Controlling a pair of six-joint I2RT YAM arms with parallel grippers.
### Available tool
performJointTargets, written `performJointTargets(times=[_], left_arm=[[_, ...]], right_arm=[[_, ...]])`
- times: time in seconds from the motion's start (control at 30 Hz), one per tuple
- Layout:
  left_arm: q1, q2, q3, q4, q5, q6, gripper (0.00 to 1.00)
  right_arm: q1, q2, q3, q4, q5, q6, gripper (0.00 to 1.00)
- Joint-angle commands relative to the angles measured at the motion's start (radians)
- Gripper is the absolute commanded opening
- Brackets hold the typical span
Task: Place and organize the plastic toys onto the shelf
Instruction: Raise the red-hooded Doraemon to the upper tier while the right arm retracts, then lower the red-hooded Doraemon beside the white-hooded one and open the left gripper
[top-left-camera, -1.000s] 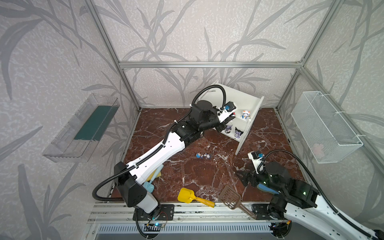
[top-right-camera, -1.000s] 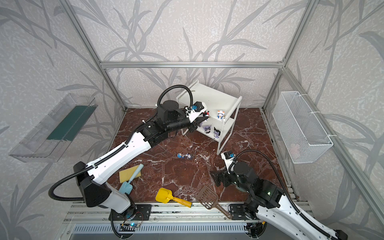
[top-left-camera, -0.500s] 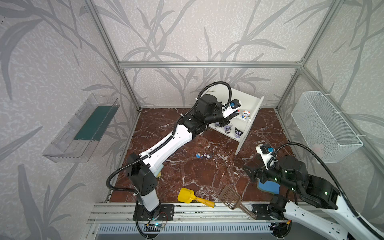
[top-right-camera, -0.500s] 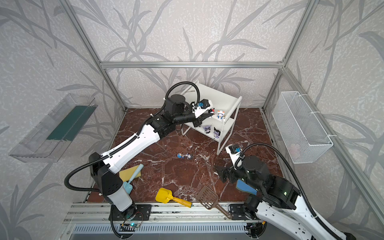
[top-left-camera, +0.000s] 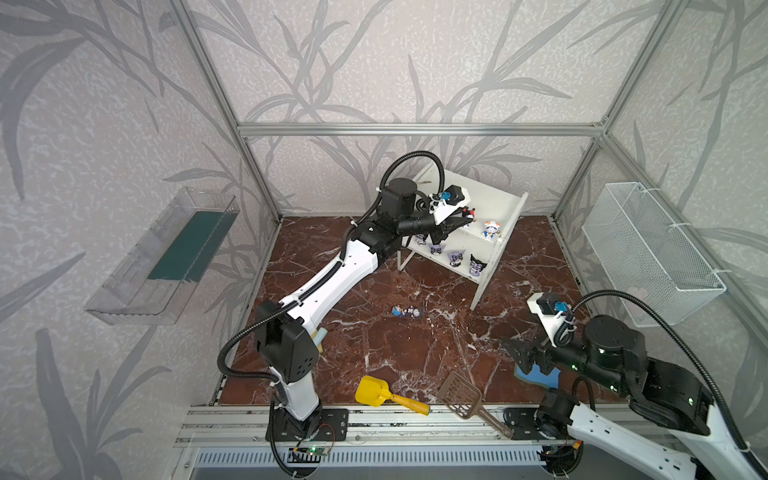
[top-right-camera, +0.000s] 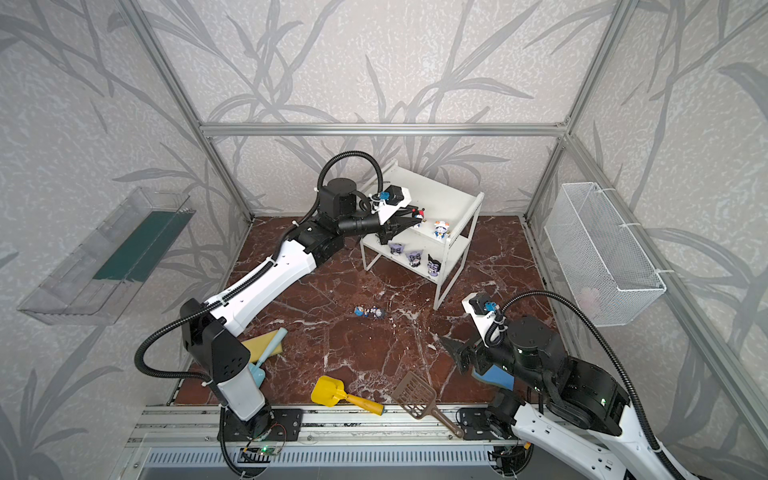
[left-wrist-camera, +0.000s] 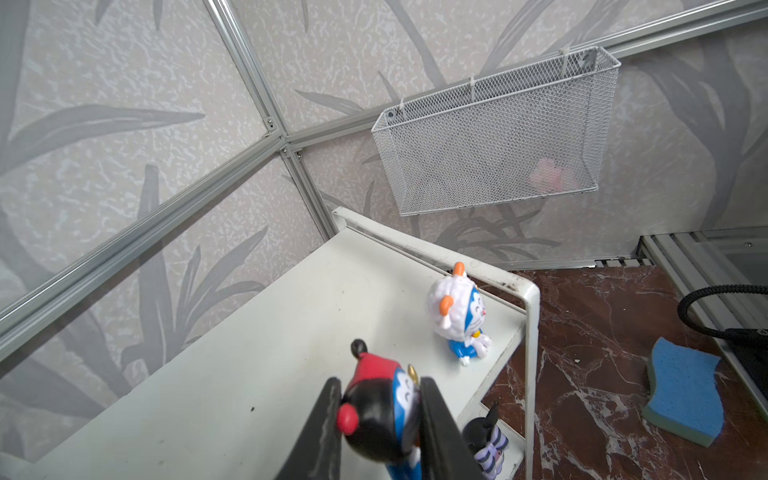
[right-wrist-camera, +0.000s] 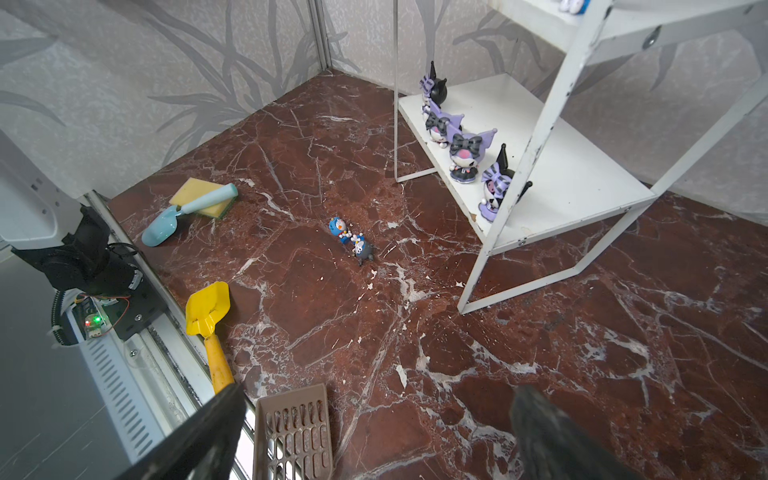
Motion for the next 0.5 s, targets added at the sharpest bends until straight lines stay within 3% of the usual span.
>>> performJointTargets(times=[0.0, 0.47], left_arm=[[0.022, 0.026, 0.024, 0.066, 0.106, -0.049, 0.17], [0.023, 0.089, 0.054, 0.097, 0.169, -0.067, 0.17]], right_arm=[[0.002, -0.007, 0.021, -0.028, -0.023, -0.032, 0.99], [0.003, 0.004, 0.004, 0.024, -0.076, -0.027, 0.99]])
